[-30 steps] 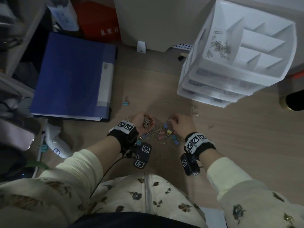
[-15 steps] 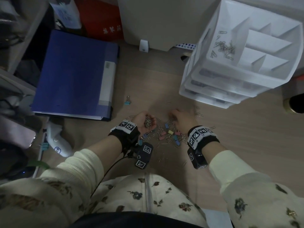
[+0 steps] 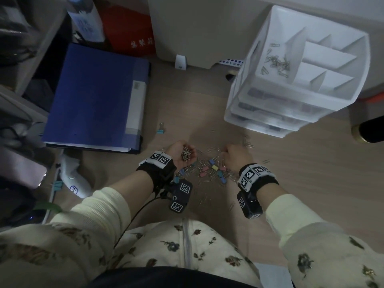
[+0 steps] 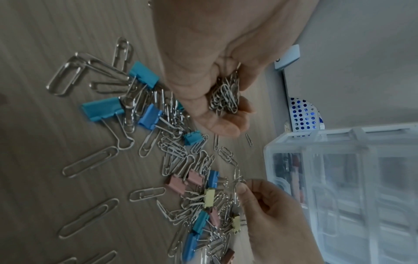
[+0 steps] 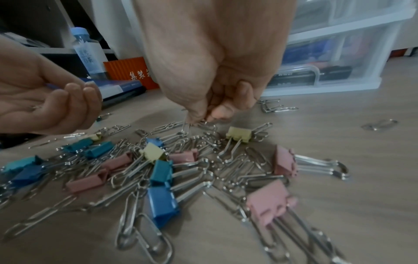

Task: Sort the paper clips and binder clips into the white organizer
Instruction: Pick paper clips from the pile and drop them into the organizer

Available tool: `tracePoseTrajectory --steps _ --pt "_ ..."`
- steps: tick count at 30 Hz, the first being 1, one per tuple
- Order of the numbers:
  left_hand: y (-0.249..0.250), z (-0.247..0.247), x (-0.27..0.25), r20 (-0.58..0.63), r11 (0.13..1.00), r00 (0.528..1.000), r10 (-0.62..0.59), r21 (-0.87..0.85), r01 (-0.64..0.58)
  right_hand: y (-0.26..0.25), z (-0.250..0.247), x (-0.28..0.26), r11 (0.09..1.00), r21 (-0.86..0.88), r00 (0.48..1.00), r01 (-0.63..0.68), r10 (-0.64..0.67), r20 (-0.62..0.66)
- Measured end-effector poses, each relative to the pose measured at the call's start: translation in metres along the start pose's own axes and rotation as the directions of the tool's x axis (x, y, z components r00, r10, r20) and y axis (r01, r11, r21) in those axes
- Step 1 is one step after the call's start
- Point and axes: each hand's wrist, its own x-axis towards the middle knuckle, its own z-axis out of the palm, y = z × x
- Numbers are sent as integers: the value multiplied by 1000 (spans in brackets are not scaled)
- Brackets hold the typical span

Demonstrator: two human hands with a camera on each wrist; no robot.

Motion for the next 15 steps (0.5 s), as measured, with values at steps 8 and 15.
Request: tracePoseTrajectory --steps 8,15 --pt "0 6 -11 9 999 999 43 -13 -43 -15 -23 -16 993 116 993 31 -18 -113" --pt "-2 14 -19 28 998 998 56 27 -57 -41 -39 -32 981 90 971 169 -151 -186"
